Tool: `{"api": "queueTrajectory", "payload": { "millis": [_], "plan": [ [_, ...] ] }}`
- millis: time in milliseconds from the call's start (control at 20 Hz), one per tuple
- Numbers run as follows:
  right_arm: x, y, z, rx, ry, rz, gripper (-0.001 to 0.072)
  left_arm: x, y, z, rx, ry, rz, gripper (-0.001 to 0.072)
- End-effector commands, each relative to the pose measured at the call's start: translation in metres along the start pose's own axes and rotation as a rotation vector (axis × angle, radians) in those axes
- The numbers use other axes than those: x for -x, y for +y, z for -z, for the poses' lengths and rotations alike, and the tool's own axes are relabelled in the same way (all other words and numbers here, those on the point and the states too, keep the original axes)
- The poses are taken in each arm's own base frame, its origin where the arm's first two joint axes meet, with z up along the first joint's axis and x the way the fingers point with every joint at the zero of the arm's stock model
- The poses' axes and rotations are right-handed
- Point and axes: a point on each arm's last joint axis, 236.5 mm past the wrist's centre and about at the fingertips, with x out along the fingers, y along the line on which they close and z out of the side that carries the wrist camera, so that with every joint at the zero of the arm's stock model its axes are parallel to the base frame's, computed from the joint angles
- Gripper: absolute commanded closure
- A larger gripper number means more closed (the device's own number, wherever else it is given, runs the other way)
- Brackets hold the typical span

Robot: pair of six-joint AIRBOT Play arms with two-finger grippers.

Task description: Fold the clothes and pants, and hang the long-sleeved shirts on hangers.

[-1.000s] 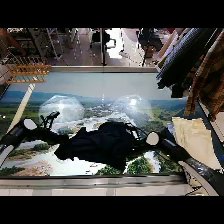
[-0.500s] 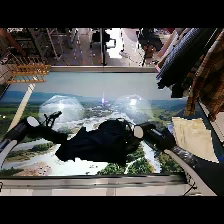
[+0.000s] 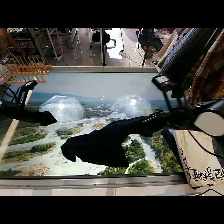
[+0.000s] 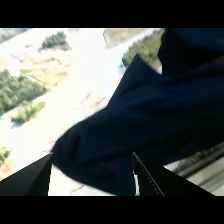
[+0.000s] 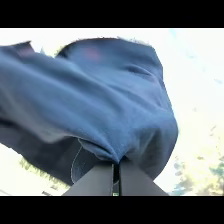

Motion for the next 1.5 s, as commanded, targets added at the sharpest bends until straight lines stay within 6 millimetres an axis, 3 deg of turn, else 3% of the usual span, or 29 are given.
{"api": "queueTrajectory", "payload": {
  "millis": [0, 150, 300, 550, 600, 650, 700, 800, 850, 950, 1050, 1100, 1200, 1350, 1450],
  "plan": [
    [0.02, -0.002, 0.001, 0.0, -0.025, 0.006, 0.0697, -0.026, -0.019, 0.031, -0.009, 0.114, 0.065, 0.0171],
    [0.006, -0.002, 0.01, 0.0, 0.023, 0.005, 0.0697, -0.096, -0.016, 0.058, -0.041, 0.19, 0.089, 0.0165],
    [0.004, -0.002, 0.014, 0.017, 0.037, 0.005, 0.0697, -0.154, -0.002, 0.05, -0.032, 0.177, 0.044, 0.0146],
    [0.004, -0.002, 0.011, 0.017, 0.028, 0.005, 0.0696, -0.215, -0.002, 0.063, -0.02, 0.291, 0.075, 0.0149],
    [0.004, -0.002, 0.011, 0.017, 0.025, 0.005, 0.0696, -0.222, -0.005, 0.069, -0.021, 0.326, 0.091, 0.0245],
    [0.004, -0.002, 0.011, 0.017, 0.025, 0.005, 0.0696, -0.224, -0.01, 0.075, -0.029, 0.365, 0.11, 0.0539],
    [0.004, -0.002, 0.011, 0.017, 0.025, 0.007, 0.0696, -0.223, -0.012, 0.076, -0.037, 0.377, 0.113, 0.0701],
    [0.005, -0.006, 0.011, 0.019, 0.021, 0.024, 0.0697, -0.207, -0.015, 0.065, -0.035, 0.374, 0.126, 0.0699],
    [0.009, -0.01, 0.01, 0.022, 0.011, 0.038, 0.0697, -0.189, -0.018, 0.054, -0.036, 0.364, 0.136, 0.07],
    [0.029, -0.014, 0.009, 0.053, -0.03, 0.055, 0.0697, -0.129, -0.022, 0.017, -0.074, 0.272, 0.129, 0.07],
    [0.065, -0.018, 0.006, 0.071, -0.093, 0.074, 0.0697, -0.041, -0.033, -0.028, -0.131, 0.077, 0.087, 0.0701],
    [0.085, -0.018, 0.005, 0.069, -0.131, 0.072, 0.0697, 0.013, -0.047, -0.05, -0.162, -0.063, 0.074, 0.0701],
    [0.131, -0.006, 0.005, 0.069, -0.212, 0.025, 0.0697, 0.128, -0.099, -0.079, -0.238, -0.379, 0.095, 0.0701],
    [0.207, 0.032, -0.005, 0.109, -0.411, -0.135, 0.0697, 0.29, -0.185, -0.08, -0.384, -0.842, 0.046, 0.0701],
    [0.261, 0.058, -0.018, 0.176, -0.582, -0.229, 0.0697, 0.364, -0.219, -0.067, -0.445, -1.082, -0.11, 0.0701]
  ]
}}
